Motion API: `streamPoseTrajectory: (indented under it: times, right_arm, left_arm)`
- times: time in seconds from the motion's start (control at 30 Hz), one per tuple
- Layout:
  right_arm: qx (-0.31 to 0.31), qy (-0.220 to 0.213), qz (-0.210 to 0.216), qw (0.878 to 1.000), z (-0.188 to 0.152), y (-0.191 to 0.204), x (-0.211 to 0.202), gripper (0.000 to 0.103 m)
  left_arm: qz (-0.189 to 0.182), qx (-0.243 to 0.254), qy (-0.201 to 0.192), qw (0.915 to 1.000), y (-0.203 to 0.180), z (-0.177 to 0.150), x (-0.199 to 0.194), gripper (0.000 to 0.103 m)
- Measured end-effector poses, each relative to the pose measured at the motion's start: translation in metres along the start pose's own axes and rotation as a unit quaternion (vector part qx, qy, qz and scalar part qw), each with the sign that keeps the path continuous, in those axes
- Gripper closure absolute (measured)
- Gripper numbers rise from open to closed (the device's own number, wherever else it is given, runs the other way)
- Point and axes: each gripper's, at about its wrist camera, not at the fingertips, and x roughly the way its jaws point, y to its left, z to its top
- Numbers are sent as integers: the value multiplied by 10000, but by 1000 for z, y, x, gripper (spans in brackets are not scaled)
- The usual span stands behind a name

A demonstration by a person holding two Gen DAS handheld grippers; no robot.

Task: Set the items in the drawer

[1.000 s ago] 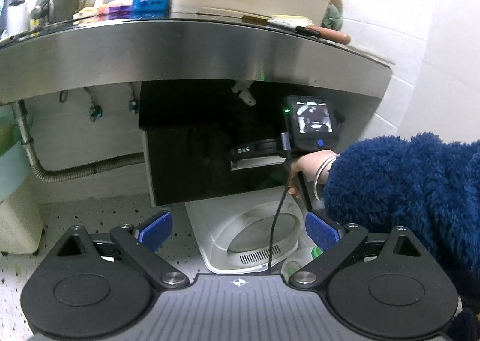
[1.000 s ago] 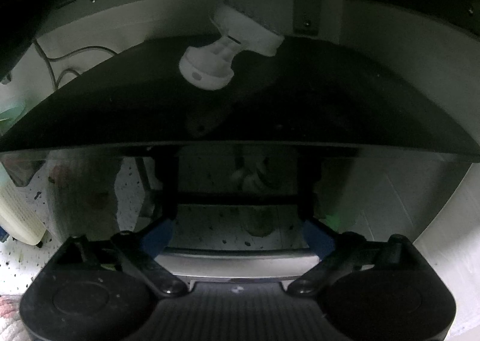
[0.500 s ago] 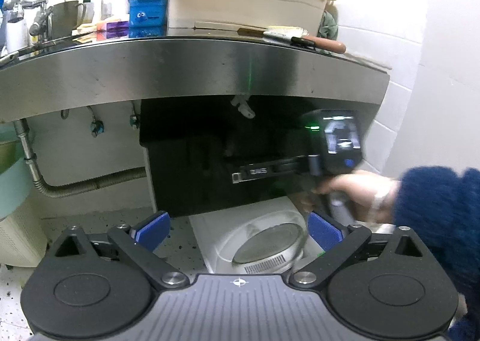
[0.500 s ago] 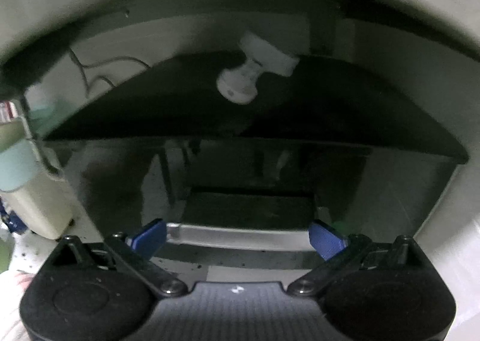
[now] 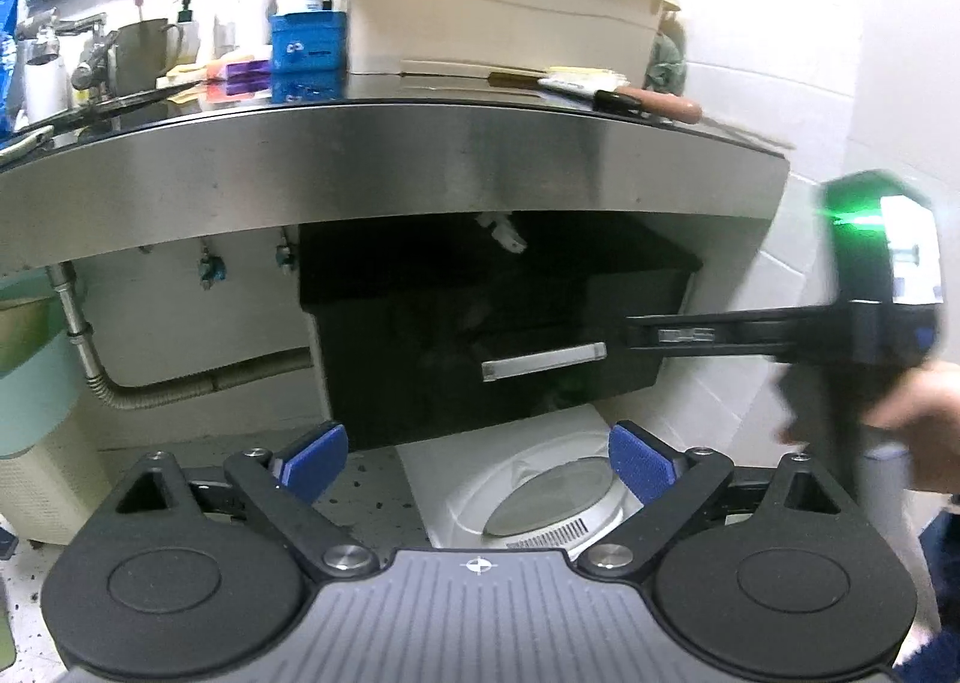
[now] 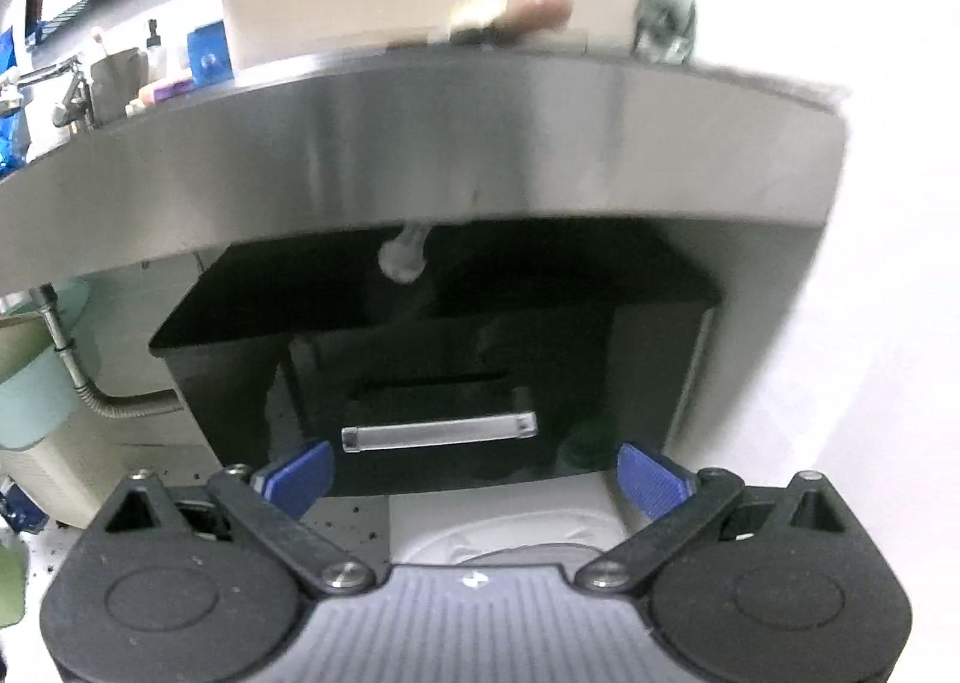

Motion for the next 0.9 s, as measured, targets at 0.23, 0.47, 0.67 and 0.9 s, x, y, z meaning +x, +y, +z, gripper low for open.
streamPoseTrajectory:
  times: [0.23, 0.47, 0.67, 0.9]
  right_arm:
    - [-35, -166, -287, 9994, 12, 9, -60, 1]
    - [-21, 639, -494, 9967, 32, 19, -79, 1]
    - [306, 1307, -185, 9908, 37, 9, -70, 2]
    - [589, 1257, -513, 9890, 38, -1, -70, 2]
  left_arm:
    - [135, -154, 290, 9994, 9, 10, 2, 8]
    - [289, -367, 759, 9960, 10, 25, 8, 8]
    - [605, -373, 863, 9937, 8, 43, 9, 8]
    - [606, -628, 1088, 9902, 13, 61, 11, 8]
